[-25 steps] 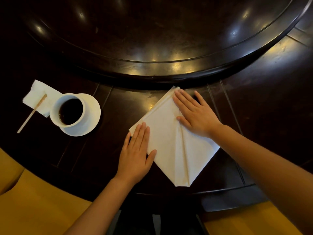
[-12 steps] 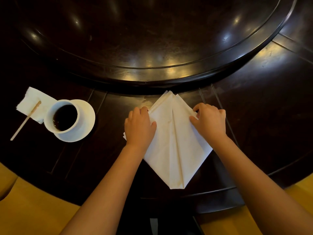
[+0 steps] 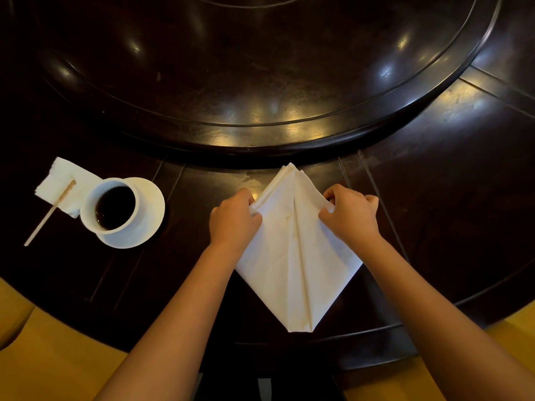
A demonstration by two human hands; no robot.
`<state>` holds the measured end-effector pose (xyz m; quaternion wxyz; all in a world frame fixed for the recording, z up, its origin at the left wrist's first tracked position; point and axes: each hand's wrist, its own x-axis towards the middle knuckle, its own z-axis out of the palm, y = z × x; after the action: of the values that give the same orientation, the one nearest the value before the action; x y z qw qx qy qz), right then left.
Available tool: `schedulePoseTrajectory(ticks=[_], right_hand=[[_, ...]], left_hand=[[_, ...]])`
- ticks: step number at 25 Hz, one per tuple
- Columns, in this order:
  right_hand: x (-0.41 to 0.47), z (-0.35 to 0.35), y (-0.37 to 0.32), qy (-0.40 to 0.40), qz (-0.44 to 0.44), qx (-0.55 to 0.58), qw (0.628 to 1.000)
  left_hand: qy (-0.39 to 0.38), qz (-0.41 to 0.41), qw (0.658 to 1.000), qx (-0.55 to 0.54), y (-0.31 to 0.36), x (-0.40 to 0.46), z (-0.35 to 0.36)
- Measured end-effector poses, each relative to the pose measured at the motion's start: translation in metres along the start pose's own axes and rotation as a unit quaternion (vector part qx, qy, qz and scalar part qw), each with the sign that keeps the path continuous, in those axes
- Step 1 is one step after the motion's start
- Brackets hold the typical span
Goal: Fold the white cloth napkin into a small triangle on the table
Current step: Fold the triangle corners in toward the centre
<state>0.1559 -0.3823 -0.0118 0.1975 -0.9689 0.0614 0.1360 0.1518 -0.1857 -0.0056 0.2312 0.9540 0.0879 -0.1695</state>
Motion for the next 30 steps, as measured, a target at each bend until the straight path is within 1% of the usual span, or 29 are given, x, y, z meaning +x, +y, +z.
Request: schedulePoseTrajectory(ticks=[3, 5, 8, 12, 15, 18, 20, 21, 23, 25, 27, 28, 29, 30], right_hand=[[0.002, -0.004, 0.000, -0.071, 0.019, 0.043, 0.996], [0.004, -0.008, 0.002, -0.107, 0.014, 0.060, 0.992], [0.002, -0.011, 0.002, -0.121, -0.020, 0.078, 0.989], [-0.006, -0.008, -0.001, -0.144, 0.002, 0.179, 0.973], [-0.007, -0.014, 0.001, -0.143, -0.009, 0.208, 0.968], [-0.007, -0.035, 0.001, -0.121, -0.030, 0.241, 0.962], [-0.005, -0.058, -0.005, -0.070, -0.054, 0.259, 0.962], [-0.004, -0.072, -0.009, -0.034, -0.073, 0.269, 0.960], [-0.008, -0.101, -0.020, 0.038, -0.114, 0.288, 0.950], [-0.021, -0.127, -0.027, 0.096, -0.171, 0.287, 0.938], [-0.042, -0.139, -0.026, 0.133, -0.240, 0.261, 0.925], [-0.054, -0.136, -0.020, 0.139, -0.276, 0.234, 0.922], [-0.065, -0.128, -0.010, 0.117, -0.305, 0.199, 0.924], [-0.075, -0.116, 0.002, 0.064, -0.317, 0.152, 0.934]], left_hand=[[-0.066, -0.019, 0.997, -0.037, -0.004, 0.001, -0.008], [-0.093, -0.020, 0.993, -0.075, -0.007, 0.003, -0.014], [-0.103, -0.008, 0.990, -0.097, -0.010, 0.004, -0.025], [-0.101, 0.003, 0.989, -0.105, -0.011, 0.002, -0.032], [-0.089, 0.014, 0.990, -0.111, -0.011, 0.001, -0.037], [-0.051, 0.028, 0.988, -0.143, -0.008, 0.000, -0.051], [0.008, 0.059, 0.983, -0.173, 0.000, -0.003, -0.067], [0.045, 0.086, 0.978, -0.186, 0.005, -0.005, -0.077], [0.130, 0.168, 0.958, -0.192, 0.015, -0.014, -0.100], [0.212, 0.259, 0.928, -0.162, 0.022, -0.028, -0.120], [0.265, 0.322, 0.900, -0.129, 0.017, -0.046, -0.123], [0.275, 0.339, 0.892, -0.116, 0.009, -0.056, -0.115], [0.266, 0.351, 0.893, -0.097, -0.004, -0.065, -0.101], [0.236, 0.358, 0.901, -0.064, -0.021, -0.074, -0.081]])
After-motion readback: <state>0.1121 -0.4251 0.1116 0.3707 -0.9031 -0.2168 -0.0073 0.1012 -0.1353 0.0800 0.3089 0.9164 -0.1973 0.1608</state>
